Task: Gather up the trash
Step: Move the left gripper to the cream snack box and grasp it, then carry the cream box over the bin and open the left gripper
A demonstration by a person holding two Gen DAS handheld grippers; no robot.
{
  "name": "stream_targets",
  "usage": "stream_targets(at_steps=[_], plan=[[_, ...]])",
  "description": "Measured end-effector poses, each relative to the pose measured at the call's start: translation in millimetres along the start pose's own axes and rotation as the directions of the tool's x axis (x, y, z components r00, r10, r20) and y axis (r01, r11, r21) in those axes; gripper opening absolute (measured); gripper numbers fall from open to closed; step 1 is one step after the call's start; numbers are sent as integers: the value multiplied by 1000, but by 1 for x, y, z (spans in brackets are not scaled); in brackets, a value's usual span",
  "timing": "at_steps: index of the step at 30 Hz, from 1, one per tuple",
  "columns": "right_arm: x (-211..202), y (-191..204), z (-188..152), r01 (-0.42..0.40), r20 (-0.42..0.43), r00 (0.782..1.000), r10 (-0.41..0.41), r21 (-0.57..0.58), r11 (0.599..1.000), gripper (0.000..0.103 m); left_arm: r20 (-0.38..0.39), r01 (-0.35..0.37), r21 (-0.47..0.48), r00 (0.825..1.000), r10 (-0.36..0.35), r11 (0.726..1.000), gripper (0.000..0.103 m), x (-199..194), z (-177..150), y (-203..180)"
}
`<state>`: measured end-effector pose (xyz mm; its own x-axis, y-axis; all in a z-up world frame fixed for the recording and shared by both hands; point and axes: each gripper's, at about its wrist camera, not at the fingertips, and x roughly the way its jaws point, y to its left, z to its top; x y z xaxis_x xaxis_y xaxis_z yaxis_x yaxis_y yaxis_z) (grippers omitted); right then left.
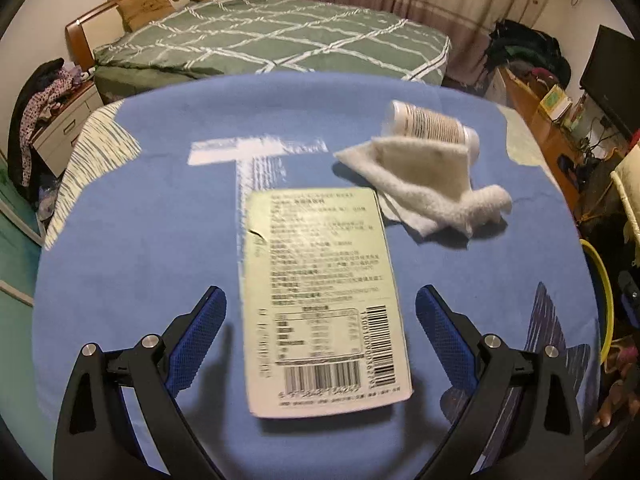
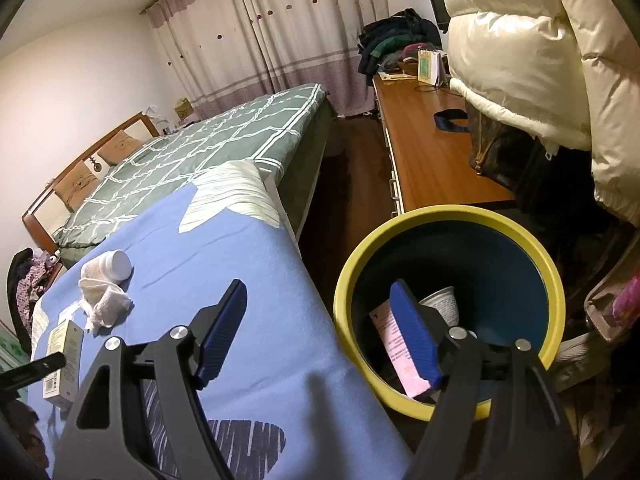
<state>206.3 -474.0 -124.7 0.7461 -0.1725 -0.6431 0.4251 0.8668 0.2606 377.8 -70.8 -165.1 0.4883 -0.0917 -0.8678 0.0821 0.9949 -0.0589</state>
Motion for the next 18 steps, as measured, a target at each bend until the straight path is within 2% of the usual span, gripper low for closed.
stream_targets(at_steps=[7, 10, 11, 18], plan=[[-1, 2, 0, -10, 1, 1000, 10, -6, 1000, 70, -29, -56, -12, 998, 56, 998, 94, 16, -5, -8], [-2, 2, 0, -14, 2, 1000, 14, -6, 1000, 70, -22, -71, -6, 997, 70, 997, 80, 16, -7, -8], [-2, 2, 0, -15, 3, 1000, 16, -5, 1000, 70, -17, -66, -2, 998, 66, 998, 72, 15, -7, -6], [-8, -2, 2, -12, 24, 1000, 11, 8, 1000, 70, 47, -51, 40, 998, 49, 998, 71, -11, -12, -24]])
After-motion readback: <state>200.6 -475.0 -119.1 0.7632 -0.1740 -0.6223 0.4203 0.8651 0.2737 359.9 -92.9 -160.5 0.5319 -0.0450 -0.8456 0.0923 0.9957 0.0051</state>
